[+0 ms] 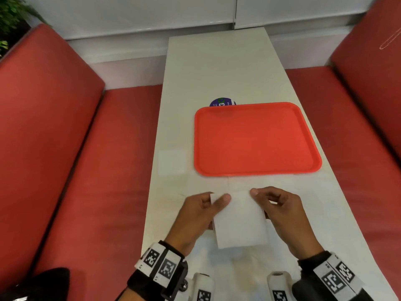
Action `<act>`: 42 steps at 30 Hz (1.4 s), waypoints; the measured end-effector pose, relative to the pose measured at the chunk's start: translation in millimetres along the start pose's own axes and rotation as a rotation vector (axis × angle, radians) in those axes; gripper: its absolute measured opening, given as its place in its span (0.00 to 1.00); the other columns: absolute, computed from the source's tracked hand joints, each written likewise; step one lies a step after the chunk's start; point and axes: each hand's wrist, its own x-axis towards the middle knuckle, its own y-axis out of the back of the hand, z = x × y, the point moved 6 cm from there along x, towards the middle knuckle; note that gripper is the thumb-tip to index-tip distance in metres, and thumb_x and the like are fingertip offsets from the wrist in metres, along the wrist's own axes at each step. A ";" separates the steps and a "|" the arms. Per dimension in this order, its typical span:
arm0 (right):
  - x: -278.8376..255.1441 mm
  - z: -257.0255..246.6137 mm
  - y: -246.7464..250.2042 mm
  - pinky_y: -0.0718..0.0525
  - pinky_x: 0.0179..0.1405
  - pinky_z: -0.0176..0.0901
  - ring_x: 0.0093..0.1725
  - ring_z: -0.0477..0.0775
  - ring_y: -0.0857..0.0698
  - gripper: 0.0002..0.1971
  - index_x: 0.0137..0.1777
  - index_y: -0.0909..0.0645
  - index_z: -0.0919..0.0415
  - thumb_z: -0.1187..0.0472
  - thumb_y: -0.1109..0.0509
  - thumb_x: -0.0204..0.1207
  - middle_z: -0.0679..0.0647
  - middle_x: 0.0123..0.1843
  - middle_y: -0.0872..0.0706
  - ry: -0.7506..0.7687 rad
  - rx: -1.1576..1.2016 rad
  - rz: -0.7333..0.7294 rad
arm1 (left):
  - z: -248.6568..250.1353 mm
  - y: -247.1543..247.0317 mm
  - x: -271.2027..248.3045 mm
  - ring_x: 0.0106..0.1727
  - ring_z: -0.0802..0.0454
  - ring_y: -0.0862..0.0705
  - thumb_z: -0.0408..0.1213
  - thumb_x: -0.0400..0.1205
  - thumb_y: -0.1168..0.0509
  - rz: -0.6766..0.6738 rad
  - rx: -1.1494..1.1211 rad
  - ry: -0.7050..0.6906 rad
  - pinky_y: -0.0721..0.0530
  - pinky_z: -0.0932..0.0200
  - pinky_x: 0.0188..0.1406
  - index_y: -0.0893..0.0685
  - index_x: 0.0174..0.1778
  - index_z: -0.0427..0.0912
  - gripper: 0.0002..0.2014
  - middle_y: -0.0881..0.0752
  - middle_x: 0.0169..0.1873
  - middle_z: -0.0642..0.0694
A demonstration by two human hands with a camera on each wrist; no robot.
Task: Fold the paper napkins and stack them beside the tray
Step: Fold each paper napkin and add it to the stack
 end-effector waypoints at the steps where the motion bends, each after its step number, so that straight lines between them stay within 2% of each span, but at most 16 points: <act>1: 2.6 -1.1 -3.7 0.12 0.45 0.61 0.43 0.61 0.10 0.08 0.42 0.08 0.57 0.53 0.24 0.76 0.51 0.42 0.06 0.020 -0.014 0.010 | -3.6 1.6 -0.1 0.56 0.43 0.08 0.49 0.77 0.27 -0.015 0.015 0.017 0.12 0.40 0.57 0.09 0.59 0.39 0.20 0.06 0.53 0.43; 4: 11.6 -0.9 -11.8 0.11 0.36 0.48 0.32 0.56 0.10 0.09 0.45 0.10 0.62 0.56 0.25 0.77 0.55 0.39 0.07 0.018 0.039 0.021 | -8.4 27.2 10.8 0.56 0.44 0.07 0.44 0.81 0.27 0.044 0.049 0.024 0.12 0.43 0.55 0.09 0.59 0.41 0.15 0.06 0.52 0.44; 6: 16.6 2.9 -11.1 0.09 0.35 0.44 0.32 0.63 0.08 0.08 0.48 0.11 0.64 0.59 0.26 0.77 0.60 0.40 0.08 -0.008 0.073 0.036 | -7.1 60.1 28.5 0.52 0.45 0.07 0.40 0.82 0.27 0.157 0.056 0.026 0.12 0.48 0.47 0.09 0.58 0.38 0.12 0.05 0.51 0.43; 12: 20.2 39.0 16.2 0.09 0.36 0.54 0.31 0.63 0.08 0.11 0.44 0.12 0.63 0.55 0.23 0.71 0.58 0.37 0.07 -0.076 -0.089 0.158 | 10.5 165.1 101.0 0.45 0.48 0.09 0.39 0.83 0.28 0.344 0.139 0.061 0.12 0.60 0.33 0.10 0.52 0.38 0.08 0.07 0.46 0.45; 17: 9.8 76.0 53.8 0.14 0.30 0.61 0.29 0.63 0.08 0.04 0.38 0.11 0.58 0.61 0.21 0.73 0.55 0.34 0.07 -0.189 -0.156 0.290 | 26.9 214.5 153.2 0.46 0.44 0.11 0.41 0.83 0.27 0.388 0.365 0.004 0.12 0.45 0.48 0.10 0.43 0.44 0.06 0.07 0.46 0.42; 21: 1.6 92.2 66.6 0.17 0.23 0.64 0.28 0.64 0.08 0.06 0.36 0.11 0.52 0.61 0.19 0.71 0.54 0.33 0.07 -0.236 -0.230 0.335 | 12.3 226.6 175.4 0.49 0.35 0.09 0.46 0.82 0.27 0.402 0.517 0.026 0.12 0.42 0.54 0.09 0.46 0.38 0.13 0.07 0.47 0.37; 24: 2.1 92.6 66.6 0.15 0.24 0.56 0.28 0.62 0.09 0.10 0.36 0.12 0.46 0.63 0.18 0.70 0.55 0.32 0.08 -0.201 -0.287 0.316 | -1.7 226.3 183.9 0.46 0.38 0.10 0.51 0.81 0.27 0.417 0.605 0.086 0.12 0.44 0.51 0.10 0.44 0.33 0.20 0.07 0.42 0.37; 26: 4.2 86.2 61.5 0.15 0.26 0.36 0.28 0.53 0.11 0.14 0.36 0.13 0.42 0.64 0.16 0.67 0.51 0.32 0.10 -0.105 -0.386 0.320 | -3.6 223.3 185.1 0.41 0.42 0.17 0.52 0.81 0.27 0.462 0.678 0.092 0.21 0.51 0.43 0.15 0.42 0.29 0.23 0.13 0.33 0.40; 28: 3.5 75.7 48.8 0.20 0.27 0.27 0.31 0.50 0.14 0.09 0.36 0.14 0.36 0.44 0.16 0.64 0.49 0.39 0.13 0.019 -0.623 0.229 | 1.4 218.5 181.7 0.45 0.44 0.20 0.50 0.78 0.23 0.548 0.745 0.064 0.25 0.54 0.45 0.18 0.45 0.37 0.18 0.17 0.35 0.46; 29: 4.9 77.9 44.1 0.18 0.33 0.33 0.31 0.50 0.15 0.13 0.42 0.14 0.34 0.29 0.25 0.65 0.51 0.44 0.14 0.015 -0.766 0.179 | 4.7 216.4 178.9 0.49 0.44 0.20 0.49 0.76 0.21 0.594 0.757 0.043 0.23 0.52 0.47 0.21 0.49 0.40 0.20 0.17 0.42 0.46; 30: 7.0 87.7 44.7 0.16 0.40 0.43 0.34 0.55 0.16 0.29 0.51 0.12 0.42 0.21 0.36 0.66 0.55 0.49 0.16 0.049 -0.920 0.150 | 7.5 216.1 175.7 0.53 0.43 0.20 0.49 0.74 0.19 0.639 0.755 0.020 0.22 0.50 0.50 0.23 0.53 0.41 0.24 0.18 0.48 0.45; 31: 8.3 99.6 44.6 0.16 0.44 0.51 0.37 0.59 0.18 0.38 0.58 0.12 0.48 0.19 0.43 0.68 0.56 0.53 0.18 0.086 -1.012 0.138 | 10.9 216.4 171.3 0.54 0.42 0.20 0.50 0.72 0.18 0.682 0.749 -0.003 0.20 0.48 0.51 0.25 0.56 0.42 0.27 0.19 0.52 0.44; 33: 12.7 106.3 38.9 0.15 0.43 0.54 0.42 0.57 0.21 0.38 0.65 0.14 0.48 0.22 0.43 0.70 0.52 0.56 0.20 0.162 -1.128 0.137 | 22.9 210.6 158.1 0.54 0.43 0.21 0.53 0.72 0.20 0.724 0.771 -0.038 0.18 0.43 0.53 0.27 0.57 0.46 0.28 0.20 0.54 0.46; 38: 18.2 109.5 23.9 0.19 0.40 0.50 0.48 0.57 0.20 0.15 0.55 0.11 0.46 0.46 0.19 0.69 0.48 0.53 0.18 0.270 -1.146 0.081 | 30.1 127.2 109.7 0.40 0.52 0.23 0.41 0.79 0.24 0.446 0.900 -0.257 0.23 0.53 0.46 0.21 0.52 0.46 0.13 0.23 0.42 0.51; 40: 19.0 102.4 24.5 0.25 0.43 0.48 0.49 0.57 0.20 0.09 0.50 0.11 0.49 0.53 0.19 0.72 0.47 0.50 0.15 0.308 -1.097 0.109 | 7.4 83.0 83.3 0.34 0.60 0.24 0.37 0.78 0.24 0.286 0.920 -0.305 0.22 0.56 0.41 0.19 0.51 0.48 0.11 0.24 0.38 0.53; 42: 17.2 90.0 26.6 0.28 0.45 0.47 0.47 0.55 0.18 0.04 0.50 0.11 0.51 0.54 0.25 0.78 0.45 0.48 0.14 0.362 -1.038 0.118 | -18.8 46.6 59.6 0.35 0.64 0.22 0.37 0.79 0.25 0.170 0.937 -0.331 0.23 0.68 0.40 0.18 0.52 0.49 0.10 0.24 0.41 0.55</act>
